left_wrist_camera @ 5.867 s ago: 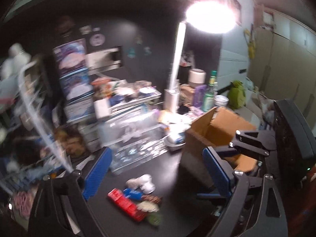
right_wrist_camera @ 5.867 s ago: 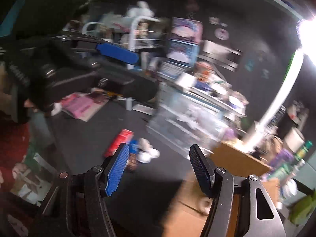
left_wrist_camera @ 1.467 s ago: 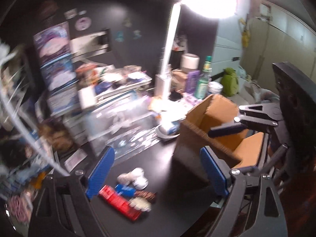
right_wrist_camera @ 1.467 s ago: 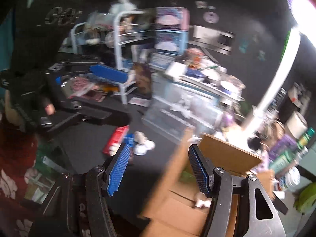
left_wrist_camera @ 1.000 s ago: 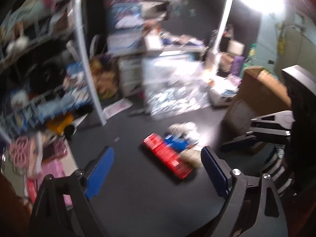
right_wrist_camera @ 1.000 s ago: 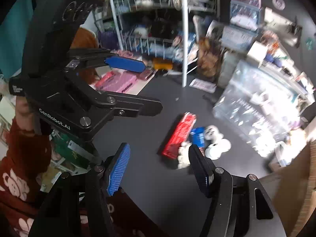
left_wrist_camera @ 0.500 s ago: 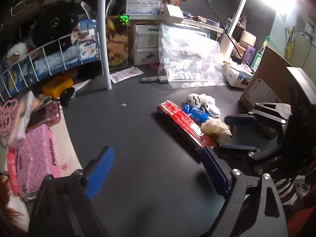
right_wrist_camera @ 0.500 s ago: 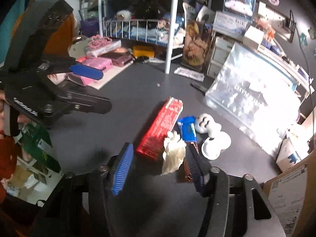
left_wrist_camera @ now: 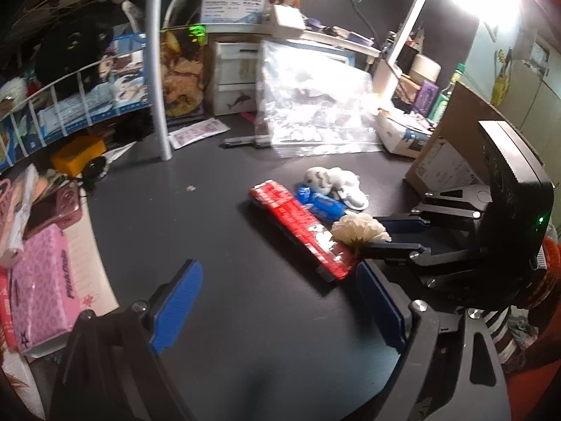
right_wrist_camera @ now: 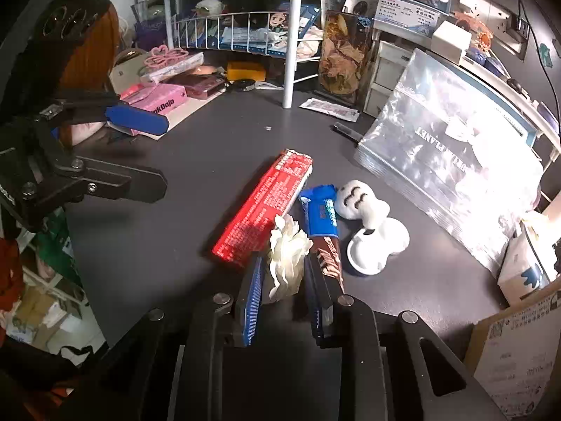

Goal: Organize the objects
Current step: 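Grasp the white fluffy flower item with the left tool, then drop the white flower item into the cardboard box with the left tool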

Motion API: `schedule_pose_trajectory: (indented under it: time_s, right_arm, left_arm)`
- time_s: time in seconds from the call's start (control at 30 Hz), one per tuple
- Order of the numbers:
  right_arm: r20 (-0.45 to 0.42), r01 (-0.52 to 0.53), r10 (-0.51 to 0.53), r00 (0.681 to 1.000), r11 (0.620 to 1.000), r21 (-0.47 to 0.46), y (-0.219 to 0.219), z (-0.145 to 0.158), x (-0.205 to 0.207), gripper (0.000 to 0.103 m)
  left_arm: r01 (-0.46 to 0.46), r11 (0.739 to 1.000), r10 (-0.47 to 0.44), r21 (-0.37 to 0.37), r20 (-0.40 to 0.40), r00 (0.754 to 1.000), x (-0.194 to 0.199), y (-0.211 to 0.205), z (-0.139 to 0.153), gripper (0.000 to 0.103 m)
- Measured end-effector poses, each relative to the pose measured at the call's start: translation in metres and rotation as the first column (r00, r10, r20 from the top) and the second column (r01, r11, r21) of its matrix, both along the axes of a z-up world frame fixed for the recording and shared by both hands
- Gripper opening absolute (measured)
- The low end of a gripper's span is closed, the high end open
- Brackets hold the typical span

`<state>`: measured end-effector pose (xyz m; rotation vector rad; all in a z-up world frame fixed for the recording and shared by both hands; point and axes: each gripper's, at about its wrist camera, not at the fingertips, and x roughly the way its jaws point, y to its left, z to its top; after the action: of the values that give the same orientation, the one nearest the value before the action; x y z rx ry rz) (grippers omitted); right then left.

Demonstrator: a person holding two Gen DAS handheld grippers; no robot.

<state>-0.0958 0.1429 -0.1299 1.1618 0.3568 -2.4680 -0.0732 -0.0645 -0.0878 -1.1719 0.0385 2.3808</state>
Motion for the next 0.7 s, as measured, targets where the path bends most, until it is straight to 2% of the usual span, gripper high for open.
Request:
schedule_pose_trajectory:
  time_s: [0.13,0.23,0.3,0.57,0.7]
  right_arm:
    - [-0.019,-0.011,0.011,1.0,0.999,-0.035,0.006,0.015,0.011,0.018]
    - [-0.057,-0.037,0.035,0.998,0.999,-0.04,0.004,0.032,0.023,0.018]
    - [-0.074,-0.053,0.05,0.996,0.998,-0.045,0.001,0.042,0.028,0.018]
    - [-0.199,-0.078,0.07,0.978,0.996,-0.034,-0.002,0.09,0.058,0.018]
    - [-0.263,-0.051,0.044,0.964,0.998,-0.02,0.006,0.112,0.072,0.018]
  left_arm:
    - [0.075,0.993,-0.078,0.092,0.026,0.997,0.0,0.013,0.009,0.088]
    - [0.131,0.975,-0.141,0.181,0.043,0.989,-0.003,0.024,0.023,0.088]
    - [0.158,0.965,-0.17,0.209,0.042,0.985,-0.004,0.032,0.032,0.087]
    - [0.253,0.93,-0.272,0.267,0.034,0.962,0.0,0.058,0.075,0.055]
    - [0.311,0.921,-0.317,0.234,-0.016,0.948,0.008,0.078,0.106,0.043]
